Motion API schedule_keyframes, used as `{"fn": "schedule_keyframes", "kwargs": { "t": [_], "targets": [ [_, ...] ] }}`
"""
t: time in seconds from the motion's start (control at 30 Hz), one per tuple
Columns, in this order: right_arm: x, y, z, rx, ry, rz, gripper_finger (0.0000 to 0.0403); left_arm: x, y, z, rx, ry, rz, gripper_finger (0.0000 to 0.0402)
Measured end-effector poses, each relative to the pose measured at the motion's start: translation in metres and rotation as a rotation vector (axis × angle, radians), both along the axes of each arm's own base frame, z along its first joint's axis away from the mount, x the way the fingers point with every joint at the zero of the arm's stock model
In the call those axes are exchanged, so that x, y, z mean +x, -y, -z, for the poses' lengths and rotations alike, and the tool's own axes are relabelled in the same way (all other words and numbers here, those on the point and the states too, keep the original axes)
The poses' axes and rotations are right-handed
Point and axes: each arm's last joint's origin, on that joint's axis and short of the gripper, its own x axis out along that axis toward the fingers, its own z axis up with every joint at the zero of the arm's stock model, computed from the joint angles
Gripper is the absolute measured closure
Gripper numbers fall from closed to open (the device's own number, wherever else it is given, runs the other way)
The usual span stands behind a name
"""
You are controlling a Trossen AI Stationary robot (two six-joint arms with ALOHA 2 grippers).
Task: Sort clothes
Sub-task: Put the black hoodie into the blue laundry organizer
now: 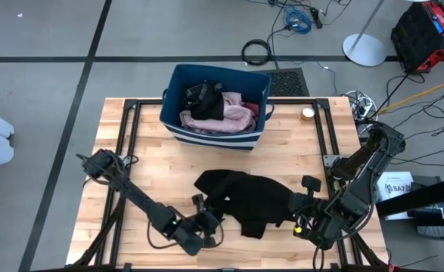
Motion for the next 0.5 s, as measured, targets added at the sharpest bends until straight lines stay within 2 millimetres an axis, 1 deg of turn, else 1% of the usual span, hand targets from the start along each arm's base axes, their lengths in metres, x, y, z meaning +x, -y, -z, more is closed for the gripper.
{"fn": "schedule_keyframes", "kwargs": {
  "t": [0.07, 0.13, 0.17, 0.27, 0.33, 0.5],
  "targets": [
    [0.000, 0.000, 0.000, 0.000, -0.001, -0.001, 0.0403, -0.001, -0.001, -0.003, 0.057, -0.102, -0.002, 0.0214],
    [0.000, 0.000, 0.000, -0.001, -0.002, -0.004, 0.0403, -0.006, -0.005, 0.001, 0.069, -0.218, -0.007, 0.0214],
    [0.000, 0.000, 0.000, -0.002, -0.003, -0.008, 0.0403, -0.007, -0.008, 0.003, 0.044, -0.264, -0.017, 0.0214],
    [0.000, 0.000, 0.000, -0.004, -0.004, -0.010, 0.0403, -0.005, -0.016, 0.005, -0.133, -0.362, -0.017, 0.0214],
    [0.000, 0.000, 0.000, -0.007, -0.004, -0.013, 0.0403, -0.001, -0.019, 0.008, -0.186, -0.395, -0.014, 0.0214],
    [0.000, 0.000, 0.000, -0.010, -0.004, -0.016, 0.0403, 0.002, -0.024, 0.010, -0.159, -0.383, -0.047, 0.0214]
  ]
}}
